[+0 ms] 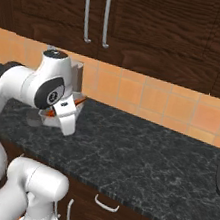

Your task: Take the meat container that has the steak and place it on the second highest rack of the freezer. Then take the vegetable container that has the lemon and carrot and place it on the highest rack of the freezer.

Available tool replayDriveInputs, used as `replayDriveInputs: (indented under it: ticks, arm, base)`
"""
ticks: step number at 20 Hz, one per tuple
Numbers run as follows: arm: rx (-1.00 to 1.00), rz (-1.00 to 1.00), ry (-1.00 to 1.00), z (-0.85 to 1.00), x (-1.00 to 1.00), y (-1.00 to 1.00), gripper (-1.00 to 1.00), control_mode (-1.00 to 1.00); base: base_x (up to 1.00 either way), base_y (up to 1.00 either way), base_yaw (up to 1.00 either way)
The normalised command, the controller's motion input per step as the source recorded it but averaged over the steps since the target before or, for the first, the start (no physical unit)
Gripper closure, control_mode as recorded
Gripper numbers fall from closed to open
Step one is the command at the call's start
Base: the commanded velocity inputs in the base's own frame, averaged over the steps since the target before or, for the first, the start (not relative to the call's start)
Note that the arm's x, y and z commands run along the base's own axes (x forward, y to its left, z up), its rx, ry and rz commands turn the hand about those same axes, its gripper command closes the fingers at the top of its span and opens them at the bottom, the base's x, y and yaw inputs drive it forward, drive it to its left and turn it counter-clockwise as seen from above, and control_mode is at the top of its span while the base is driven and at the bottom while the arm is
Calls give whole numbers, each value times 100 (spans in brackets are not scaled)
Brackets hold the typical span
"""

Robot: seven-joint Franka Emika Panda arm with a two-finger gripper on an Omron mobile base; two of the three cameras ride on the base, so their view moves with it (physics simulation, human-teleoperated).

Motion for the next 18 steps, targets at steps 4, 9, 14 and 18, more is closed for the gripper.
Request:
replayDriveInputs:
  ticks: [4,9,14,18]
  arm:
    - [0,0,0,81,-55,13,100,-100]
    - [0,0,0,27,-35,2,100,100]
    - [0,0,0,0,0,0,100,100]
    - [0,0,0,0,0,0,100,100]
  base:
    - [0,0,0]
    - [-13,0,0]
    - [-98,0,-9]
    - [-64,-13,-59]
